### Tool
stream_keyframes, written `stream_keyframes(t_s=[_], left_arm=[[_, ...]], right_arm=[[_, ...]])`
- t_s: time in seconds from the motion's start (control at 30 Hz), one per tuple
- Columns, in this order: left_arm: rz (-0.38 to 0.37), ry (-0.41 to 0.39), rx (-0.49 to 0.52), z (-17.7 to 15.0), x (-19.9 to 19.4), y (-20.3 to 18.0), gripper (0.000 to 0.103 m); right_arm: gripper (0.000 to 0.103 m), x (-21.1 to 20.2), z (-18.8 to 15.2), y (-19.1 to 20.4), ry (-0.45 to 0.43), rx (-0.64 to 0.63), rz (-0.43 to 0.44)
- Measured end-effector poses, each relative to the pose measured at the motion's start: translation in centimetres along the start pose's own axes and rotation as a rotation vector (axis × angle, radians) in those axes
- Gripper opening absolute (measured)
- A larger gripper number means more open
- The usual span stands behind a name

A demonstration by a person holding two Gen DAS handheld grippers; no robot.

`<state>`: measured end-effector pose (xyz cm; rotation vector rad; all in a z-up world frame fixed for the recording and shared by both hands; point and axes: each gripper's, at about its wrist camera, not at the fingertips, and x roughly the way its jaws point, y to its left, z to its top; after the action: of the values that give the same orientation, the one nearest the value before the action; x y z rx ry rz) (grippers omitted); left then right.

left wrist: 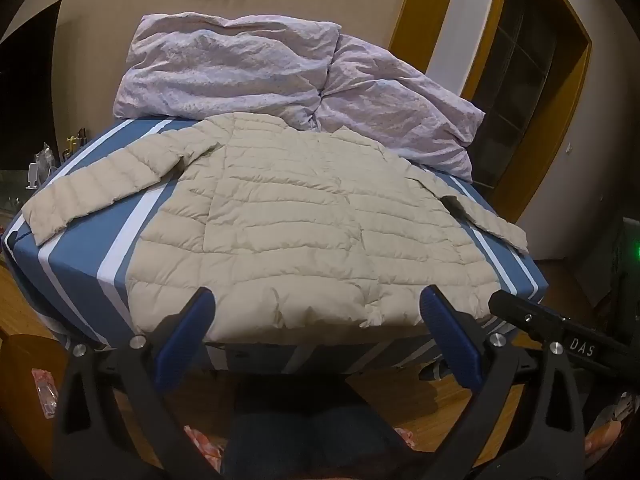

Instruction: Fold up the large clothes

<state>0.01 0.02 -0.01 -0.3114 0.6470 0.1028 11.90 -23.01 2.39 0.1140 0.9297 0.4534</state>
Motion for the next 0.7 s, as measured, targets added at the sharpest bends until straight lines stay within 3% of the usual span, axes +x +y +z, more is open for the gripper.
stream_keyframes(t_s=[0.7], left_arm=[[0.009,0.002,0.010,0.00,0.05,-0.06,0.101]], right_arm=[[0.102,0.15,0.11,-0.27,0.003,0.003,-0.004]])
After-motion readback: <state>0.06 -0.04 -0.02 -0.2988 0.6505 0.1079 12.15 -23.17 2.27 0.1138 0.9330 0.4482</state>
